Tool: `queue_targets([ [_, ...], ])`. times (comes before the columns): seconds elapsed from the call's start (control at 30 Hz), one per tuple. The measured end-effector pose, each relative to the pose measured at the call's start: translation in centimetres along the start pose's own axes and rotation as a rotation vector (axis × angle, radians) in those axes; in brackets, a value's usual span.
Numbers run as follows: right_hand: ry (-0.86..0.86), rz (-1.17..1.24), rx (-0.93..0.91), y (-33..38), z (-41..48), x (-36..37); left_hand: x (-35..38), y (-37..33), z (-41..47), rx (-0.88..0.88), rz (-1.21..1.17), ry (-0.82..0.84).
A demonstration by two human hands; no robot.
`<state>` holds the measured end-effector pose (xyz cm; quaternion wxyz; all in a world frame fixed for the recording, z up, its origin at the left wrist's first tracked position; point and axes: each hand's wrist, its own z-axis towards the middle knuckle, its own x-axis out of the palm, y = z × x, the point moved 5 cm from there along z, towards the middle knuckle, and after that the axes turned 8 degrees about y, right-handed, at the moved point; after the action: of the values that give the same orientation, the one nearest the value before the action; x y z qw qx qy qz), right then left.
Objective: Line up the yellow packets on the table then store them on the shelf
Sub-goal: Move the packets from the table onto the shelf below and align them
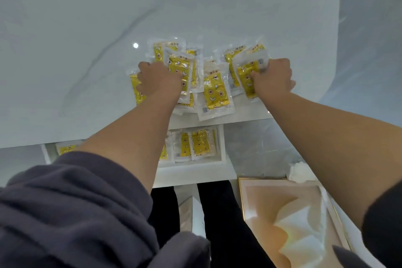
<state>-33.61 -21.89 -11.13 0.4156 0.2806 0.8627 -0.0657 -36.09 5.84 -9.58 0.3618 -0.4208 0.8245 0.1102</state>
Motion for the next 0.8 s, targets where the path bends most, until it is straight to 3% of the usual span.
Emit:
queue_targets([
  [0.17,0.01,-0.05,-0.038,-0.1,0.5,0.2,-0.2,-0.5,0.1,0.065,0.073,-0.061],
  [0.47,0.065,-0.376,-0.127,1.0,1.1,-1.2,-2.4,1.5,-0.8,0.196,-0.293,0.031],
  [0.63,0.176,-0.109,-0.169,0.4,1.2,-1.7,-2.8,5.4,-3.1,0.243,-0.415,0.125],
  [0.8,0.079,-0.004,-0.206,-0.3,-2.4,-1.3,-1.8,11.0,-5.4,0.162,-0.441,0.204],
])
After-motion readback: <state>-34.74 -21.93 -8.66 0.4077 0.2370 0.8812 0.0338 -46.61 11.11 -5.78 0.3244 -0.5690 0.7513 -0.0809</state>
